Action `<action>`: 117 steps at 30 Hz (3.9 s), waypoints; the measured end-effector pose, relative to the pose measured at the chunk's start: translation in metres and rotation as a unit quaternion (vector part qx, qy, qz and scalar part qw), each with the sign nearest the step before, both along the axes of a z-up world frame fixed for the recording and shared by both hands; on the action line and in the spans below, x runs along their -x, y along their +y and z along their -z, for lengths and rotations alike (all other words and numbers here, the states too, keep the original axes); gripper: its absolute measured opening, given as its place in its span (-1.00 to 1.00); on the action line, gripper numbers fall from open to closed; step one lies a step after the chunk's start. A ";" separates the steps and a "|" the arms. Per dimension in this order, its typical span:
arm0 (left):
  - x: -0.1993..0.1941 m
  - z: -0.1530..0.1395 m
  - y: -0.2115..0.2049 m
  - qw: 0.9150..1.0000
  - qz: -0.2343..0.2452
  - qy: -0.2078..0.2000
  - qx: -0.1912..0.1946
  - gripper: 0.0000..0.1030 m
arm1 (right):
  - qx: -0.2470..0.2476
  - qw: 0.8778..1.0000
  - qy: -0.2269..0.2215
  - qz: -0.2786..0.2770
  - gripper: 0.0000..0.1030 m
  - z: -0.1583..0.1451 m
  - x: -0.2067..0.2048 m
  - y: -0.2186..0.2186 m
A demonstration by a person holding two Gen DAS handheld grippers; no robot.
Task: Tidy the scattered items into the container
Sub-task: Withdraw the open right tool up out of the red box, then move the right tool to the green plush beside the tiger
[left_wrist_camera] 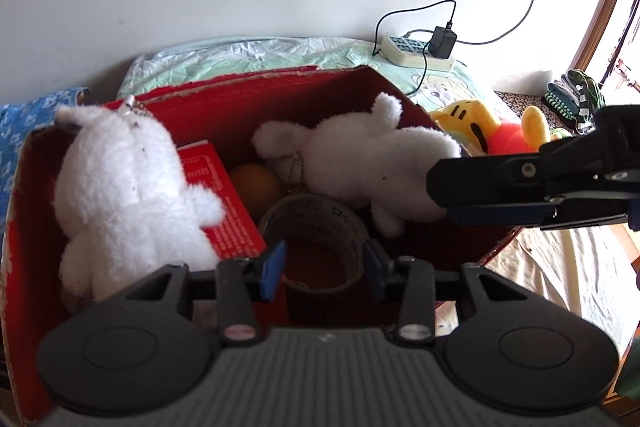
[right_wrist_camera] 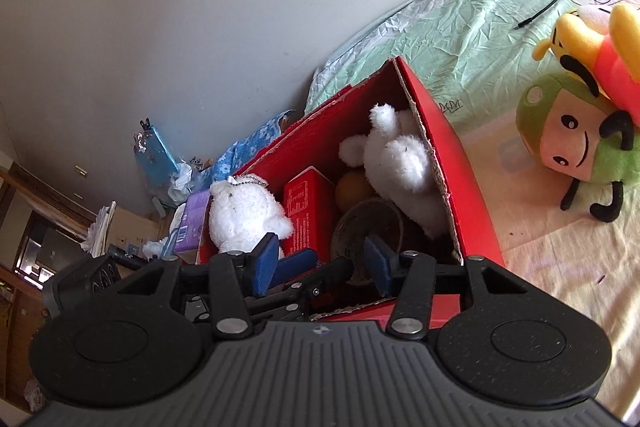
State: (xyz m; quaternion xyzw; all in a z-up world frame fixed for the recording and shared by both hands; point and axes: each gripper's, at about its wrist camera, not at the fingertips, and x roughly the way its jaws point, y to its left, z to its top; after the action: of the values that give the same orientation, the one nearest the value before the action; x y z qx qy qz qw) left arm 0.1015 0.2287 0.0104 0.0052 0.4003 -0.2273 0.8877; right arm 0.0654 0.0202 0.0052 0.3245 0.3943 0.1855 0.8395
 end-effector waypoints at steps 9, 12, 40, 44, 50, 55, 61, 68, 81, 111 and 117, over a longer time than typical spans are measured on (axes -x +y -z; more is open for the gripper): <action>0.008 -0.005 -0.005 0.998 -0.058 -0.004 -0.039 0.11 | 0.023 0.999 -0.024 0.004 0.01 -0.001 0.015 0.000; 0.013 -0.008 -0.007 0.995 -0.081 -0.011 -0.066 0.21 | 0.039 0.999 -0.034 0.004 0.01 -0.003 0.016 -0.001; 0.031 -0.022 -0.002 0.977 -0.133 -0.023 -0.166 0.77 | 0.148 0.987 -0.064 0.003 0.00 -0.006 0.003 0.039; 0.028 -0.022 -0.002 0.980 -0.125 -0.021 -0.155 0.77 | 0.165 0.980 -0.113 0.011 0.00 -0.024 -0.004 0.048; 0.019 -0.018 -0.002 0.984 -0.113 -0.013 -0.139 0.77 | 0.209 0.973 -0.087 0.041 -0.01 -0.014 -0.048 0.051; 0.012 -0.015 -0.002 0.987 -0.101 -0.008 -0.123 0.74 | 0.189 0.981 -0.029 0.043 -0.17 0.001 -0.053 0.042; 0.009 -0.011 -0.005 0.993 -0.068 -0.010 -0.098 0.74 | 0.205 0.978 -0.013 0.044 -0.12 0.001 -0.041 0.051; 0.005 -0.008 -0.003 0.994 -0.057 -0.008 -0.093 0.74 | 0.139 0.988 0.028 0.058 0.15 -0.006 -0.045 0.044; 0.006 -0.007 0.006 0.995 -0.053 -0.008 -0.083 0.70 | 0.200 0.979 0.006 0.049 0.46 -0.005 -0.047 0.068; 0.078 -0.041 -0.146 0.991 0.099 -0.078 -0.035 0.49 | 0.184 0.972 -0.004 0.144 0.14 0.028 0.003 -0.116; 0.070 -0.016 -0.177 0.994 0.102 -0.030 -0.034 0.49 | 0.194 0.970 0.001 0.143 0.14 0.048 -0.011 -0.141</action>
State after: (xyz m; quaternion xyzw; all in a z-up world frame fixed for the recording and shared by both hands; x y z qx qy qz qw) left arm 0.0311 0.0515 0.0265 0.0835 0.3781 -0.3030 0.8708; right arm 0.0769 -0.1204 -0.0431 0.2084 0.3727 -0.0169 0.9041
